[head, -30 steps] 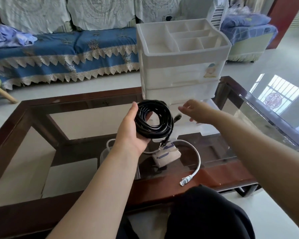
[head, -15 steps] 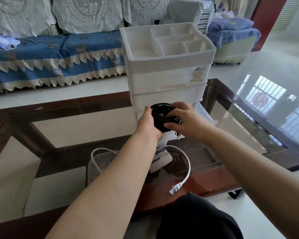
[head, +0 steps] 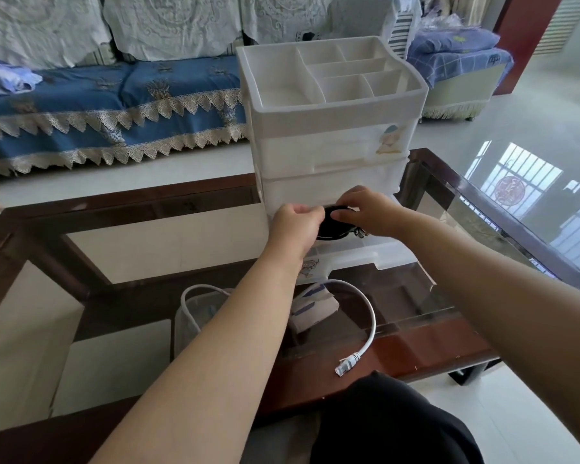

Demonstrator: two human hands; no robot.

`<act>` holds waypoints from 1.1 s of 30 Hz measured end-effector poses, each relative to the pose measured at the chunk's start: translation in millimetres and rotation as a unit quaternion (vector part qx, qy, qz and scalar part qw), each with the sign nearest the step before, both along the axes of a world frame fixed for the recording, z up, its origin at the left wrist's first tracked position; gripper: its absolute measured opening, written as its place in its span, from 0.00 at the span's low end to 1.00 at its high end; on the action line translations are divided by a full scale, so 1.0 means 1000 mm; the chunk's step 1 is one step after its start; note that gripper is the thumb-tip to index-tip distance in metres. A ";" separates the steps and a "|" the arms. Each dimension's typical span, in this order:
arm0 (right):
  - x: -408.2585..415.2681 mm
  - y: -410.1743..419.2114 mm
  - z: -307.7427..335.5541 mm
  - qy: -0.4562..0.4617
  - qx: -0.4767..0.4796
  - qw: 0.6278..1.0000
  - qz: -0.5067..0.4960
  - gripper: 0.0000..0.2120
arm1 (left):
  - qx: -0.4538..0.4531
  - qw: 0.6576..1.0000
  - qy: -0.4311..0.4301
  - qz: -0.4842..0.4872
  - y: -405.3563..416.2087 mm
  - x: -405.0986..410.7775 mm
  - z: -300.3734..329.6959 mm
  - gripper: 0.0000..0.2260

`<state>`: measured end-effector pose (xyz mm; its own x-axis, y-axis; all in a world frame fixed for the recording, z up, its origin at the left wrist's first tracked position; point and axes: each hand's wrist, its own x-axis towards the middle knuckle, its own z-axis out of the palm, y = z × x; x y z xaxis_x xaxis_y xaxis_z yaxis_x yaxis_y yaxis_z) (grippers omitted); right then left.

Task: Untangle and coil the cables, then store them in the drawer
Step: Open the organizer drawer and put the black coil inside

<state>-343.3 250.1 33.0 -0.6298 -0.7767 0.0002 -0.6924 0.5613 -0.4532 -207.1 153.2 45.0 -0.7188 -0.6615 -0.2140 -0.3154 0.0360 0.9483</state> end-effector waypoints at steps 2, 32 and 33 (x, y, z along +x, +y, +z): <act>-0.002 0.001 -0.002 -0.006 -0.018 1.000 0.001 0.14 | -0.231 0.955 -0.155 -0.101 -0.003 0.006 -0.011 0.16; 0.051 0.027 -0.009 -0.156 0.129 0.972 -0.117 0.21 | -0.633 0.774 -0.003 -0.022 -0.053 -0.027 0.052 0.31; 0.054 0.027 -0.010 -0.173 0.124 0.969 -0.121 0.19 | -0.642 0.766 -0.026 -0.027 -0.057 -0.033 0.055 0.32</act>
<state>-288.9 277.2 23.3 -0.7229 -0.5548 -0.4119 -0.3569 0.8102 -0.4651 -239.6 96.7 99.7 -0.7656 -0.3206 0.5578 -0.3165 0.9425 0.1073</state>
